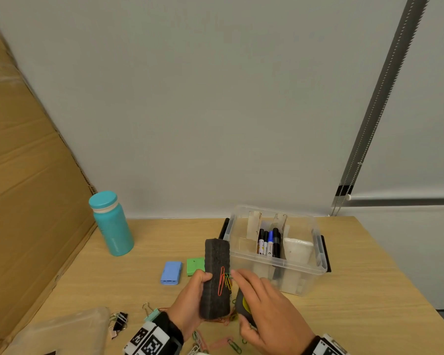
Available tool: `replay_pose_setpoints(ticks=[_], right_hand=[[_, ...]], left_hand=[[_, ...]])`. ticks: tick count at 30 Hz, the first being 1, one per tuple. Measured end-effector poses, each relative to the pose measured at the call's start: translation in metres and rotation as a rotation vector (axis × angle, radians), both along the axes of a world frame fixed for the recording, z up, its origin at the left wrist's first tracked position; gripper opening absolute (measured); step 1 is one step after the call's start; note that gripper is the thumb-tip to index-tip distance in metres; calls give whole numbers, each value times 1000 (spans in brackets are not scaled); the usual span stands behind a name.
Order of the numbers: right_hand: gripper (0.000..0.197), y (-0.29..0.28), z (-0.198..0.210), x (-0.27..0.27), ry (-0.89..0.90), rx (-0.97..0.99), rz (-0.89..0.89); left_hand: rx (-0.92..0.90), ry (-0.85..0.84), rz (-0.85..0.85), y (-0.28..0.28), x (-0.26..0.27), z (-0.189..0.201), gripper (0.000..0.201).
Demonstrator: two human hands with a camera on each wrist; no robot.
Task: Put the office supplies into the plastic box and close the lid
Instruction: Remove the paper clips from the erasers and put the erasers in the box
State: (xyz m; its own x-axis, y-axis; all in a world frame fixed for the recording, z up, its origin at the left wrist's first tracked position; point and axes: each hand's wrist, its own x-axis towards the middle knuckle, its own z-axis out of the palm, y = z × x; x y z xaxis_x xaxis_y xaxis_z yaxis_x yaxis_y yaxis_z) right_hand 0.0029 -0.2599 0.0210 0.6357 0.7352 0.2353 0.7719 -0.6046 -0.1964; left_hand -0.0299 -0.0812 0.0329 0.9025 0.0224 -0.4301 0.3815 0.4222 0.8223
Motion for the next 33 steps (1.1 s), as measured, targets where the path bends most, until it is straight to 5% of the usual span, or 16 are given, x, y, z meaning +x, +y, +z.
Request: replay_pose_setpoints(ticks=[8,14,27,33], right_hand=[[66,-2,-11,1,29,-118,34],[80,2,-3,0,-28,-40,15],[79,4,5,0,-6,-66,69],[64,-4,-6,5,105,-191,106]], left_hand=[[-24,-3,32,6,3,1,48],[30,30,-38,-4,1,2,41],[58,39,-33,1,4,-1,41],[29,12,5,8,4,2,43]])
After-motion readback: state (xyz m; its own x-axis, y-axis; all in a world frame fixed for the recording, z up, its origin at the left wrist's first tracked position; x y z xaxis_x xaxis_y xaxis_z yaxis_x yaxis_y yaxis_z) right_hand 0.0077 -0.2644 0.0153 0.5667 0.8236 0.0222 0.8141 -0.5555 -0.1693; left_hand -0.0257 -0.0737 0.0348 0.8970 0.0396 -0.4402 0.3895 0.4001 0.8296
